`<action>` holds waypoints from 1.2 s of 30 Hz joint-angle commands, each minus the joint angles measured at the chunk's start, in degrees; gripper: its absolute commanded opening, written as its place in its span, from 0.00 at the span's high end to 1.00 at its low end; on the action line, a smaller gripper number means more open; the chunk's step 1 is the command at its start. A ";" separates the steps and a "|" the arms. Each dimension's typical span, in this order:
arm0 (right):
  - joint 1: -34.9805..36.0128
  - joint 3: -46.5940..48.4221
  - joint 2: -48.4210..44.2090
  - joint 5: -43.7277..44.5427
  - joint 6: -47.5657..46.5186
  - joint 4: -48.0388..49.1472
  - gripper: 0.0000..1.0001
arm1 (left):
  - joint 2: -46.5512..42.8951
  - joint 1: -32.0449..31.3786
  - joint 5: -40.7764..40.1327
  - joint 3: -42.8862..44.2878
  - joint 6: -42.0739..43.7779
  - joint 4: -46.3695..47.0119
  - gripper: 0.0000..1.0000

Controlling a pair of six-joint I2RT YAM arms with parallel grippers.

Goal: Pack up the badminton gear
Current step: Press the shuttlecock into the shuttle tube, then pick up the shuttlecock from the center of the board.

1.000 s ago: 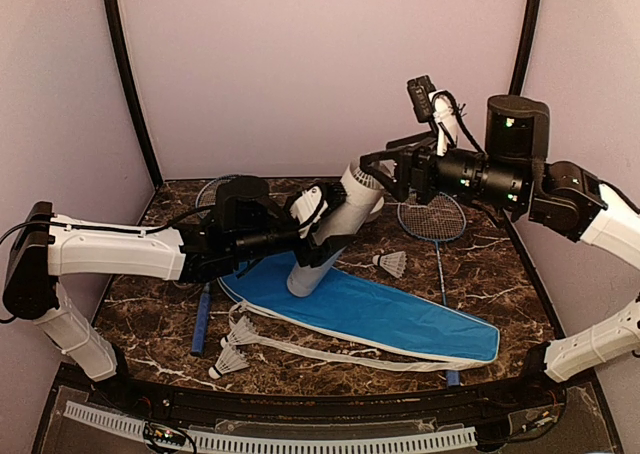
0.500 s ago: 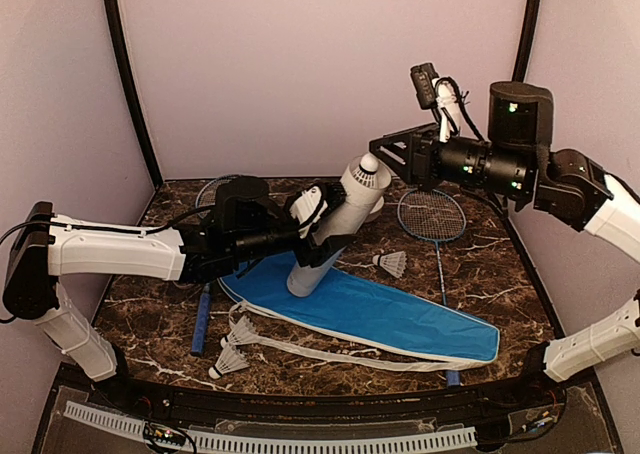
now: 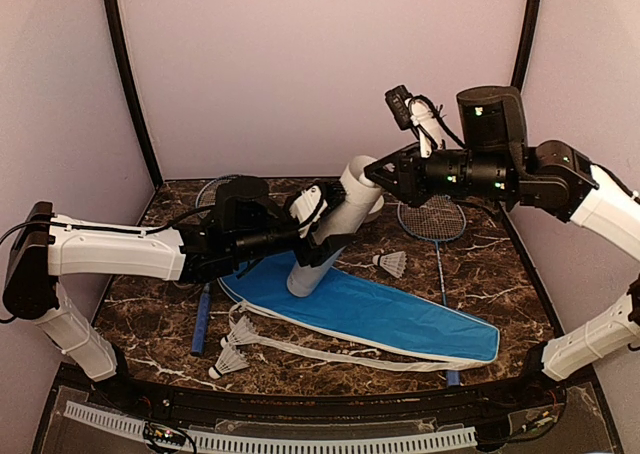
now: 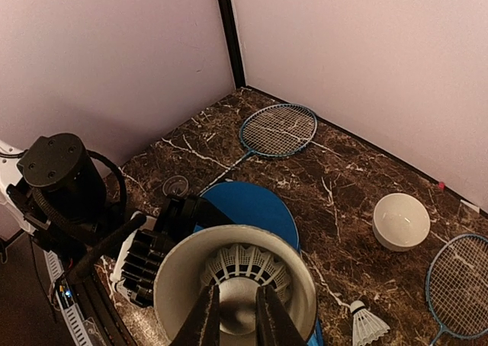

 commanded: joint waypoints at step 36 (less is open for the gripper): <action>-24.40 0.14 24.92 -10.10 -13.06 -8.34 0.39 | -5.88 3.89 -3.58 -9.71 -7.09 3.10 0.32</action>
